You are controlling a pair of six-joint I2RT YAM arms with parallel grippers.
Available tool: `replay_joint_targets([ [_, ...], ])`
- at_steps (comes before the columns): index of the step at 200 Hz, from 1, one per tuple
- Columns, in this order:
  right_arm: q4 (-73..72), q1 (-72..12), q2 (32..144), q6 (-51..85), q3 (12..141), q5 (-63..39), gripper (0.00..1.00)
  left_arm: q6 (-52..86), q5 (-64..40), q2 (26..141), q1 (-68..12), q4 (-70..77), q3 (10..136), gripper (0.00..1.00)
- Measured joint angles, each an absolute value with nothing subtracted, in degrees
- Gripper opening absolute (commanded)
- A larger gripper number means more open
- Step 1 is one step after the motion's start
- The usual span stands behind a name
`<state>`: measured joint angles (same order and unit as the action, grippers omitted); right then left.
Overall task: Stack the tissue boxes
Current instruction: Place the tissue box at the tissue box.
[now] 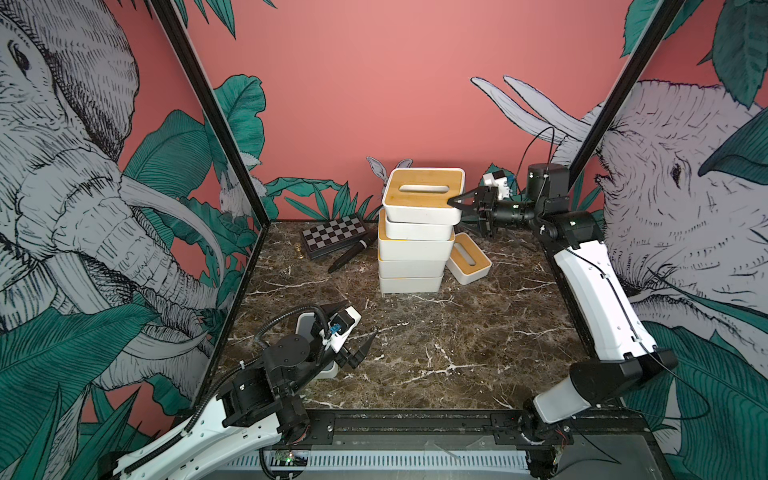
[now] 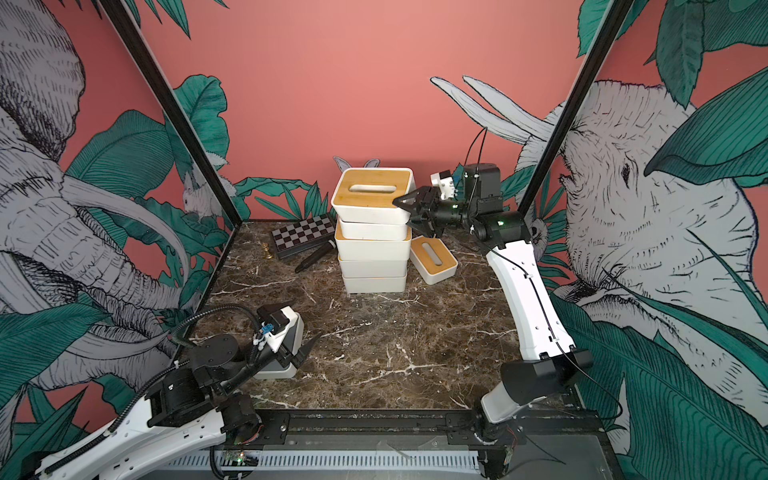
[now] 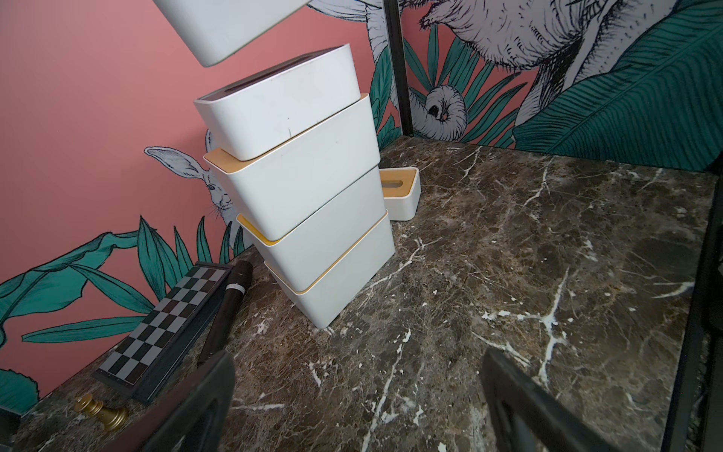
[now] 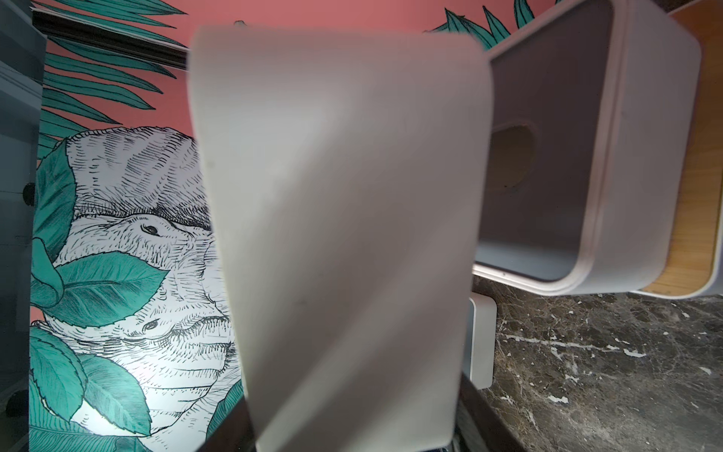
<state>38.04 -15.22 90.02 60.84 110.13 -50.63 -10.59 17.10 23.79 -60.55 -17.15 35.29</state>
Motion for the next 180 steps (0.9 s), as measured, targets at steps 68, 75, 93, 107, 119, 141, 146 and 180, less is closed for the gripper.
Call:
replay_joint_targets([
  [68, 38.0, -14.5, 94.2, 61.1, 112.3, -51.4, 0.27, -10.5, 17.4, 23.3, -60.6, -17.1, 35.3, 1.0],
  [75, 38.0, -14.5, 94.5, 61.1, 112.4, -51.4, 0.27, -10.5, 17.4, 23.2, -60.6, -17.1, 35.3, 0.99],
  [93, 38.0, -14.5, 95.0, 61.1, 112.4, -51.4, 0.27, -10.5, 17.4, 22.8, -60.6, -16.8, 35.1, 0.99],
  [107, 38.0, -14.4, 95.3, 61.1, 112.4, -51.5, 0.28, -10.5, 17.4, 22.4, -60.6, -16.5, 35.1, 1.0],
  [119, 38.0, -14.4, 95.4, 61.1, 112.4, -51.7, 0.29, -10.5, 17.4, 22.2, -60.6, -16.3, 35.1, 1.0],
  [141, 38.0, -14.2, 95.4, 61.0, 112.4, -51.7, 0.32, -10.5, 17.4, 21.9, -60.6, -16.3, 35.1, 0.99],
  [146, 38.0, -14.2, 95.4, 61.0, 112.4, -51.8, 0.33, -10.4, 17.4, 21.8, -60.6, -16.3, 35.1, 0.99],
  [180, 38.0, -14.1, 95.4, 61.0, 112.4, -51.9, 0.42, -10.3, 17.4, 21.6, -60.6, -16.2, 35.1, 1.0],
])
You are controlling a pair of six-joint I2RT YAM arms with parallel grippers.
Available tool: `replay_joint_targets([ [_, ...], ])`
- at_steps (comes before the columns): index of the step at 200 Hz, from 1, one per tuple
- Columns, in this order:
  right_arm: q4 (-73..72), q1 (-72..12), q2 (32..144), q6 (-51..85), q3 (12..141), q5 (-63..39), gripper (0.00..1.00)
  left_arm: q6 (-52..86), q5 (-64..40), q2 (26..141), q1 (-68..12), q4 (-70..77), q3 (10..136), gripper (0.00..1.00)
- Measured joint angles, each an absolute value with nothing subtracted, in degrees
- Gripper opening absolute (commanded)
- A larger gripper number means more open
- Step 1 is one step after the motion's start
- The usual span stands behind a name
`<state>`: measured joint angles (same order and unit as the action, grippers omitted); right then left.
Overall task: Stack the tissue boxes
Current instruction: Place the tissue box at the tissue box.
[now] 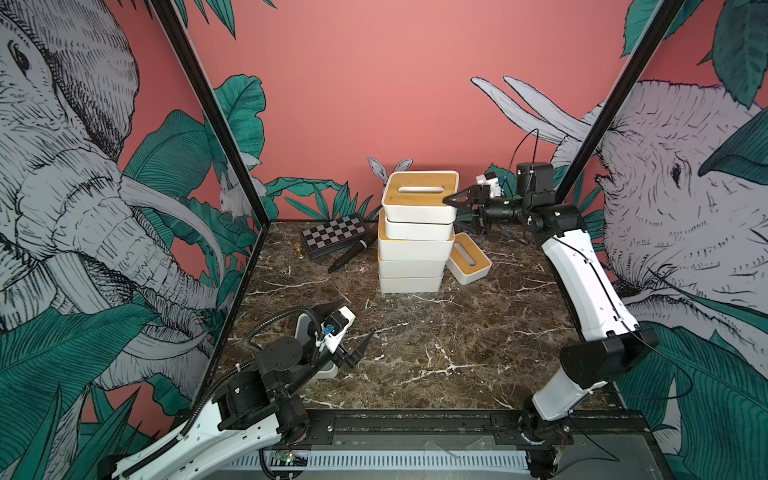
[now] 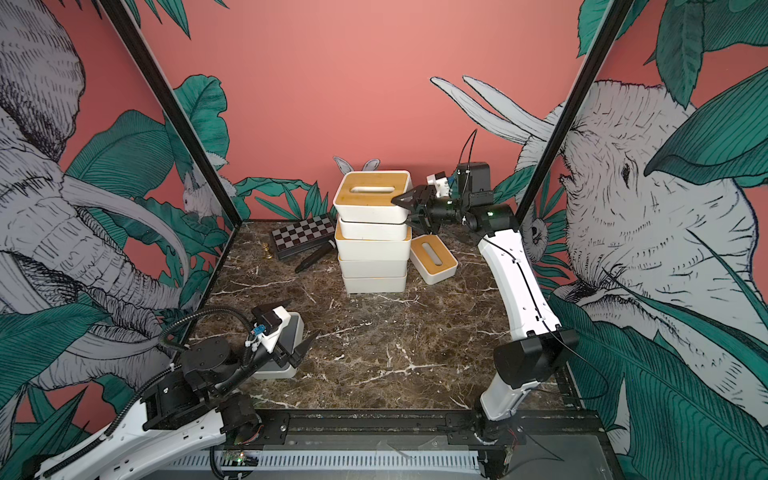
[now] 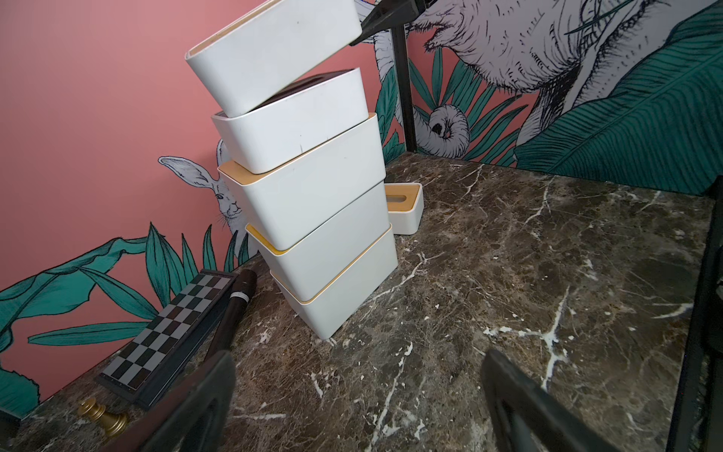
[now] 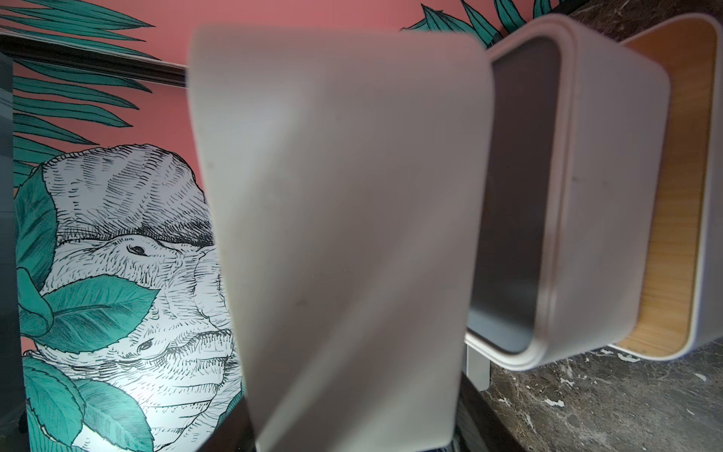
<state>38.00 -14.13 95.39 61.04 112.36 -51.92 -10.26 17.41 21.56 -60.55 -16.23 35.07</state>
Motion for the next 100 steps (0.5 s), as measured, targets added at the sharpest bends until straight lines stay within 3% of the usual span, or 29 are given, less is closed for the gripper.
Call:
replay_joint_targets([
  [100, 39.3, -13.6, 95.4, 58.2, 112.9, -51.4, 0.7, -10.1, 17.4, 21.3, -60.6, -15.9, 34.8, 0.99],
])
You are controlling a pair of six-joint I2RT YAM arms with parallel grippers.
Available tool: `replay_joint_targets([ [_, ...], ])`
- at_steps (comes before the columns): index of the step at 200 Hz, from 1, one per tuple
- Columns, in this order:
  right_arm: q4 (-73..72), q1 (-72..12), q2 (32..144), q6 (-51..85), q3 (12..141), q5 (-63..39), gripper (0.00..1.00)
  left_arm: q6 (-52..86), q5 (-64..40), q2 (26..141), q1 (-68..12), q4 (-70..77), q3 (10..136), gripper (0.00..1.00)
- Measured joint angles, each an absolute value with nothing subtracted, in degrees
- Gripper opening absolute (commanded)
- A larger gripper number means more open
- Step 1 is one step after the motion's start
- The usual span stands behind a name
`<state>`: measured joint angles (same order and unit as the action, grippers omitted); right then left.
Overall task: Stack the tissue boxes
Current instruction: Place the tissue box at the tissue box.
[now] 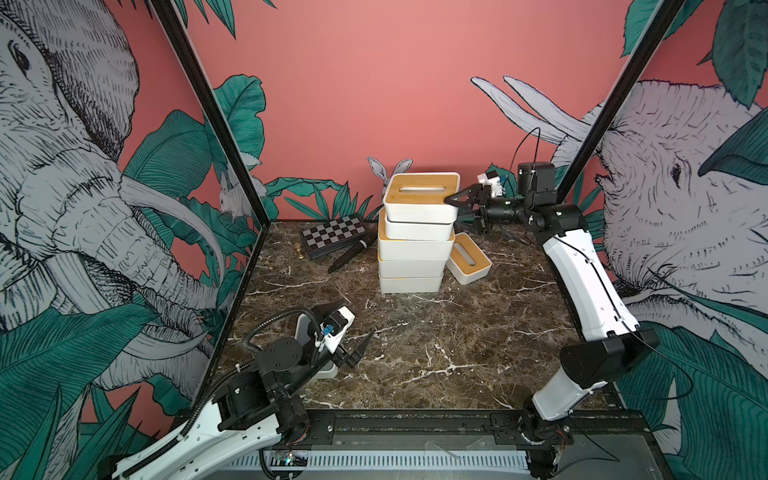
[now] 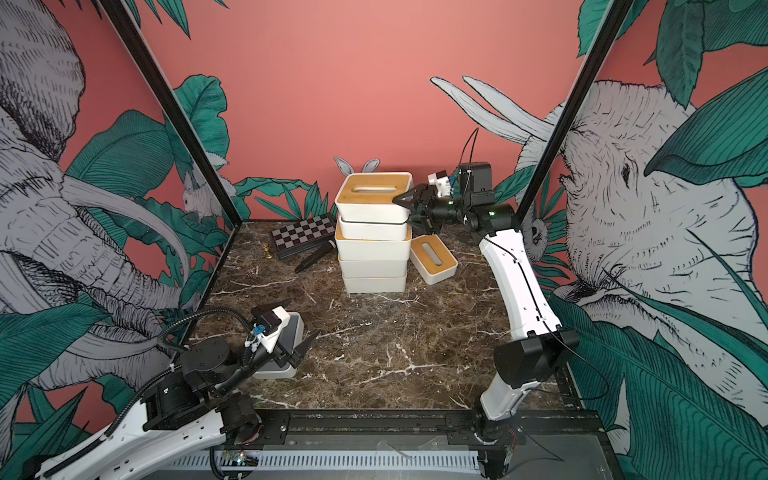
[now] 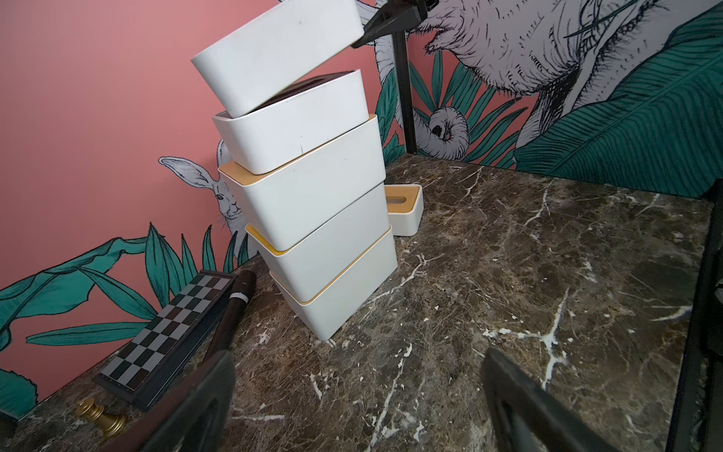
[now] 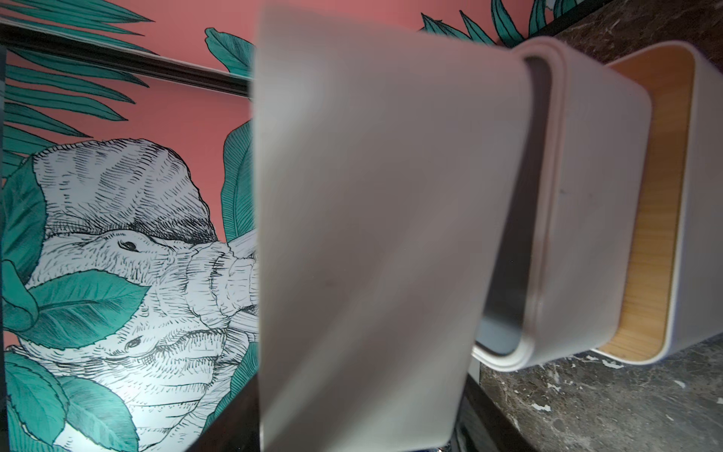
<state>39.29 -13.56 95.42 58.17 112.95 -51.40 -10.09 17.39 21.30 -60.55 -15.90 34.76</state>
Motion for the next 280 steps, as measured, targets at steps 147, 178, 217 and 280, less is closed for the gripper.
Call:
replay_joint_targets([
  [147, 49.4, -12.2, 97.3, 49.5, 121.1, -44.5, 1.0, -10.1, 17.3, 21.3, -60.6, -15.9, 34.8, 0.99],
  [178, 52.1, -12.2, 98.5, 47.6, 124.9, -43.1, 0.99, -10.1, 17.3, 21.3, -60.6, -15.9, 34.8, 0.99],
  [217, 53.4, -12.2, 101.3, 46.5, 129.0, -42.5, 0.99, -10.0, 17.0, 21.3, -60.6, -15.9, 34.8, 1.0],
  [280, 53.2, -12.8, 105.2, 47.6, 132.7, -42.9, 0.99, -10.0, 16.9, 21.3, -60.6, -15.9, 34.8, 0.99],
])
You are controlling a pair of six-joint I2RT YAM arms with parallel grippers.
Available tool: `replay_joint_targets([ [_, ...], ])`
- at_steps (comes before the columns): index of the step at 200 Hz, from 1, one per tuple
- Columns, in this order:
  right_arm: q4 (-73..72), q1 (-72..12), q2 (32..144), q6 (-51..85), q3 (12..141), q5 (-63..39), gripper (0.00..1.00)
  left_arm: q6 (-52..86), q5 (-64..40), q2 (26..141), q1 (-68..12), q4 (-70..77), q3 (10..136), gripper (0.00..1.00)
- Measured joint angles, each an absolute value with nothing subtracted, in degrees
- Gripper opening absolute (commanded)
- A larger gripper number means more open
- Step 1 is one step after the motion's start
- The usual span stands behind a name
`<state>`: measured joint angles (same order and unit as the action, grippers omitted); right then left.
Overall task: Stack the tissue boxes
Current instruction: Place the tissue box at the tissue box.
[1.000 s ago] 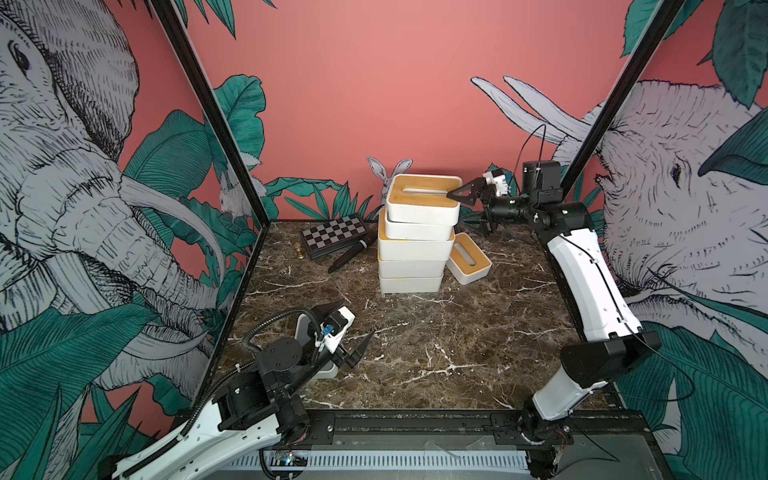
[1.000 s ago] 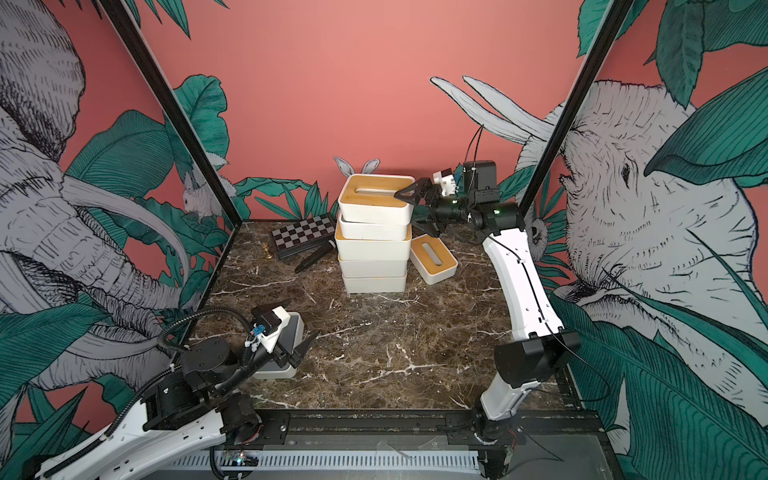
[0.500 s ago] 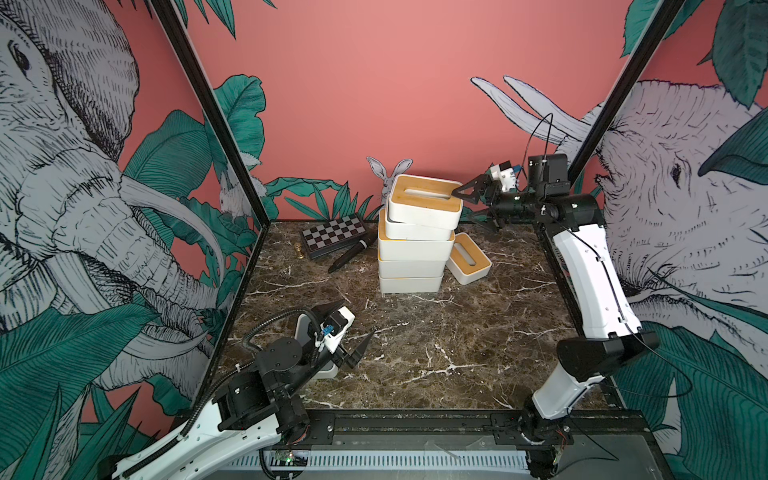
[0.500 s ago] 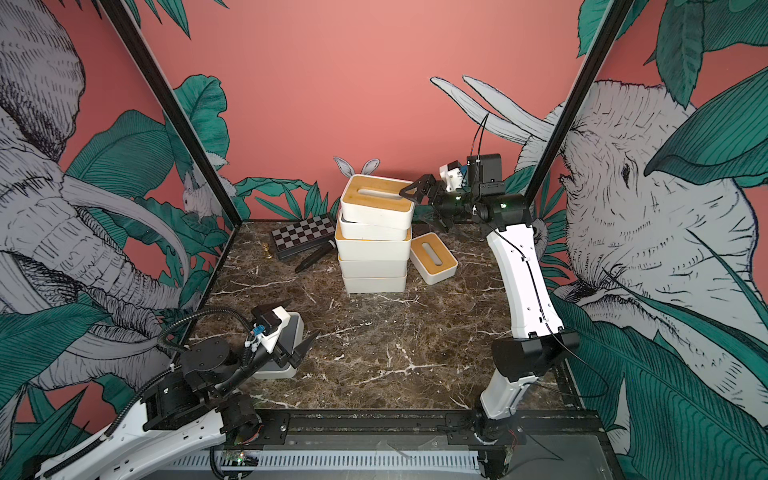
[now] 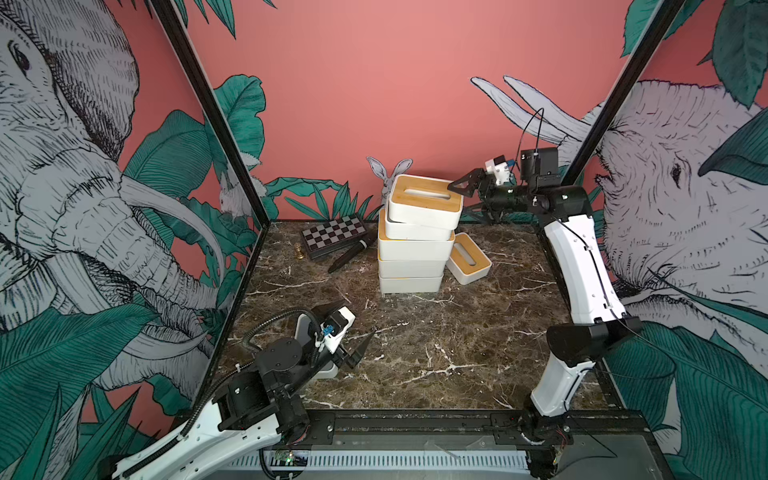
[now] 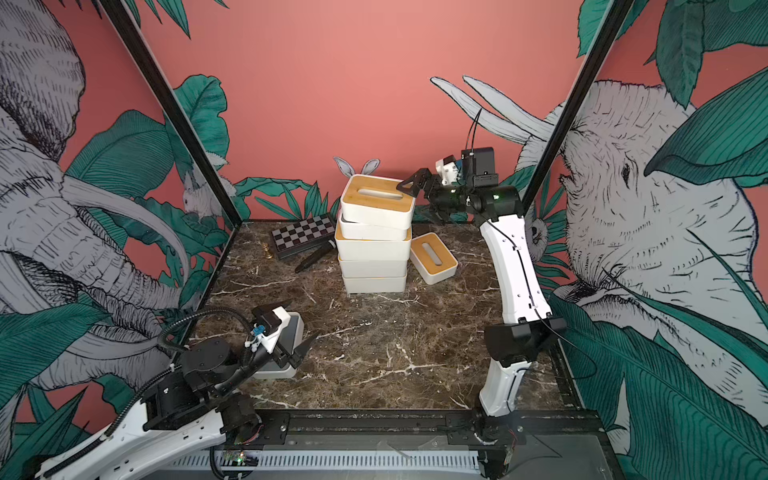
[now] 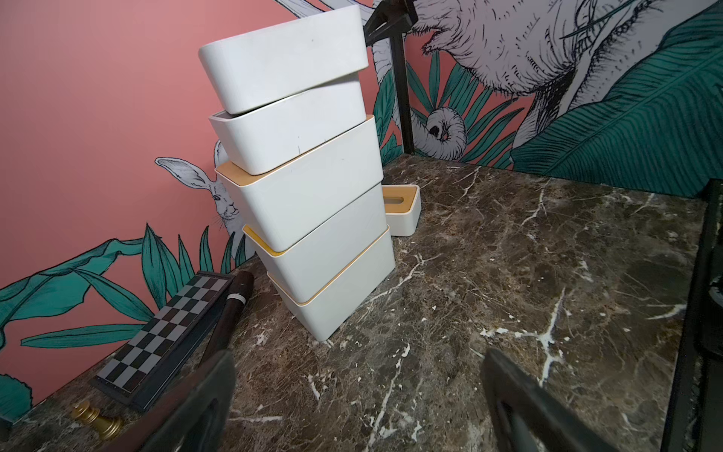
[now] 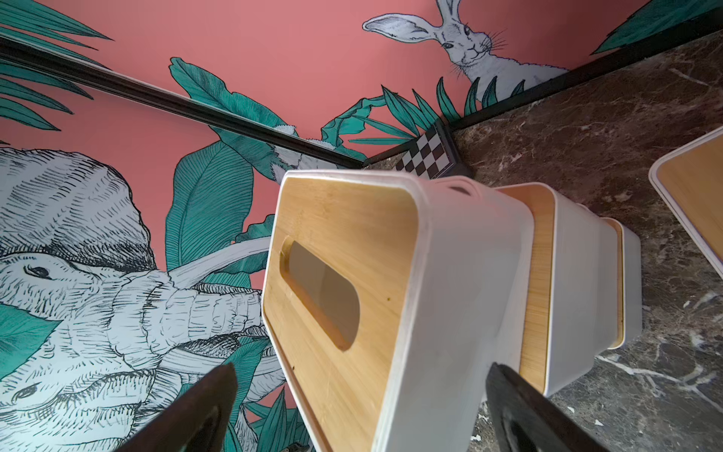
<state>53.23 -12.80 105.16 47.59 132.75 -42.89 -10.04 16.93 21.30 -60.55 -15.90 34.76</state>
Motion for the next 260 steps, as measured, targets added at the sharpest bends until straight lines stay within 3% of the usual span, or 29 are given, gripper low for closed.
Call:
replay_joint_targets([
  [260, 54.8, -12.7, 113.5, 50.5, 147.2, -43.7, 0.99, -9.6, 16.8, 21.3, -60.6, -15.9, 34.7, 1.0],
])
